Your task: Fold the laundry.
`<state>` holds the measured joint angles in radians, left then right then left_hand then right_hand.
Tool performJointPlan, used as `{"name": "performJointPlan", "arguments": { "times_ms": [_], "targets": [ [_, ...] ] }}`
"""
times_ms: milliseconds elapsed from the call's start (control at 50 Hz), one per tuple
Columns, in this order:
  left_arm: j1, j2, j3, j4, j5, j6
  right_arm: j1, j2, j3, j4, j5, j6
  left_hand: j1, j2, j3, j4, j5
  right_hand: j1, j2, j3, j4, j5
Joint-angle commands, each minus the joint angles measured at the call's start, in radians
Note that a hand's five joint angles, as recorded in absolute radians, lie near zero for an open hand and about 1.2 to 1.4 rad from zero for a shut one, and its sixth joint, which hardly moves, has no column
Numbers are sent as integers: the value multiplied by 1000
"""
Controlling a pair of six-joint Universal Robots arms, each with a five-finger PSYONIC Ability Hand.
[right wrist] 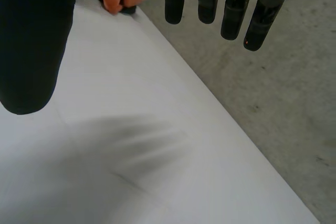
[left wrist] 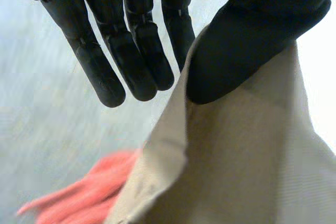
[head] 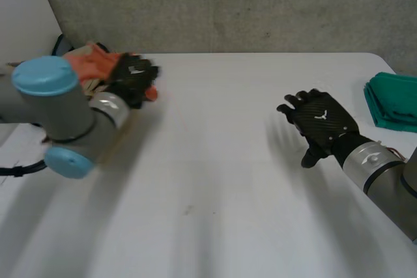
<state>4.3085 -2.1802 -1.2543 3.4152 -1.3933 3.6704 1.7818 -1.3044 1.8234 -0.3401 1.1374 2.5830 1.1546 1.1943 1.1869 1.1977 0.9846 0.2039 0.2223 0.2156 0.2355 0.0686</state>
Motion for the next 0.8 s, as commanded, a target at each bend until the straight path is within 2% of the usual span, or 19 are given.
{"name": "performJointPlan", "arguments": {
  "times_ms": [20,140,240,340,360,420,440,560,680,800],
  "targets": [
    [-291,83,-30,-1,-1,-193,-18,-4,-21,1,88,8,242,202,209,199,237,-29,-48,-41,-61,-69],
    [-417,8,79,6,-58,-253,-19,-3,-24,1,104,9,242,202,209,199,237,-29,-48,-41,-61,-69],
    [-434,-4,153,7,-145,-257,-21,1,-23,1,105,9,242,202,209,199,237,-29,-48,-41,-61,-69],
    [-478,-12,150,7,-141,-291,-27,4,-27,-2,107,8,242,202,209,199,237,-29,-48,-41,-61,-69],
    [-496,-15,138,7,-132,-308,-31,4,-29,-2,107,9,161,121,128,118,156,-29,-48,-41,-61,-69],
    [-506,-19,108,7,-118,-309,-41,2,-35,0,108,11,-774,-813,-806,-817,-778,-29,-48,-41,-61,-69],
    [-506,-21,90,12,-116,-305,-41,2,-35,0,108,12,-980,-1020,-1012,-1023,-985,-29,-48,-41,-61,-69],
    [-472,-6,58,36,-122,-300,-47,2,-38,3,110,16,-970,-1010,-1003,-1014,-975,-29,-48,-41,-61,-69],
    [-323,80,-11,29,-104,-291,-56,-10,-42,36,110,14,-953,-993,-985,-996,-957,-29,-48,-41,-61,-69],
    [-266,123,-37,19,-40,-291,-50,-47,-75,148,107,32,-924,-963,-956,-967,-928,-29,-48,-41,-61,-69]
  ]
}}
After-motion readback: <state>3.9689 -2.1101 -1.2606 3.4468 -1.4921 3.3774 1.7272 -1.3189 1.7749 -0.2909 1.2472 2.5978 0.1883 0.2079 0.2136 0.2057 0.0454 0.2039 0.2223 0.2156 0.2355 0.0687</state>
